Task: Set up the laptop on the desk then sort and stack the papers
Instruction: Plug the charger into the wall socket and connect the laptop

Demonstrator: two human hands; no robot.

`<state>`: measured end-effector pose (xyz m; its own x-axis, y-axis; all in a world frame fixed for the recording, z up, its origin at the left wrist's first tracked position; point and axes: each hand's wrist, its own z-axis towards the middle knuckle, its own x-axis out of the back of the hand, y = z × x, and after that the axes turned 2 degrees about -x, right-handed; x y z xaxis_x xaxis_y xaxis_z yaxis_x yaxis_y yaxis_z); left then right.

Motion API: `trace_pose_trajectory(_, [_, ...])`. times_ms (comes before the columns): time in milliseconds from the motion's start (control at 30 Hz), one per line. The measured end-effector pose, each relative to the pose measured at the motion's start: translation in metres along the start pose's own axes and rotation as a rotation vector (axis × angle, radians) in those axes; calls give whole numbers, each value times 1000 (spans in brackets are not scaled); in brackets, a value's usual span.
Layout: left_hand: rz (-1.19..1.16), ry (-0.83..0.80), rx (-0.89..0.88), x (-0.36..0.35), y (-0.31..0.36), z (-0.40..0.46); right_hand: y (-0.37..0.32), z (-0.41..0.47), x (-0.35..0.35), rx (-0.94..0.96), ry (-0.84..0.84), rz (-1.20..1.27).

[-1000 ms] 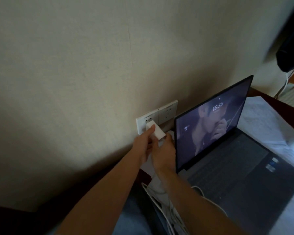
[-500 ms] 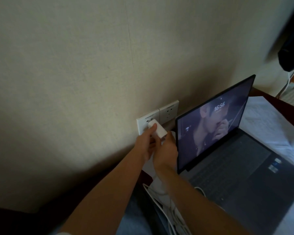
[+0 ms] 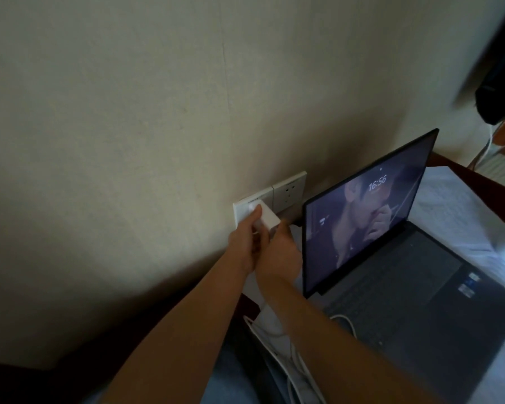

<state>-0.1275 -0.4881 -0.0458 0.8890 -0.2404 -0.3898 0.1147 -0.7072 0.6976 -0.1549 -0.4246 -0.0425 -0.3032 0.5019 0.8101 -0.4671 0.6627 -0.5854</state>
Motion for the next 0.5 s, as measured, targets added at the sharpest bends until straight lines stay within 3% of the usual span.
trace_pose_trajectory(233, [94, -76, 69, 9, 7, -25, 2, -5, 13, 32, -48, 135])
trace_pose_trajectory(500, [165, 69, 0, 32, 8, -48, 3, -27, 22, 82, 14, 256])
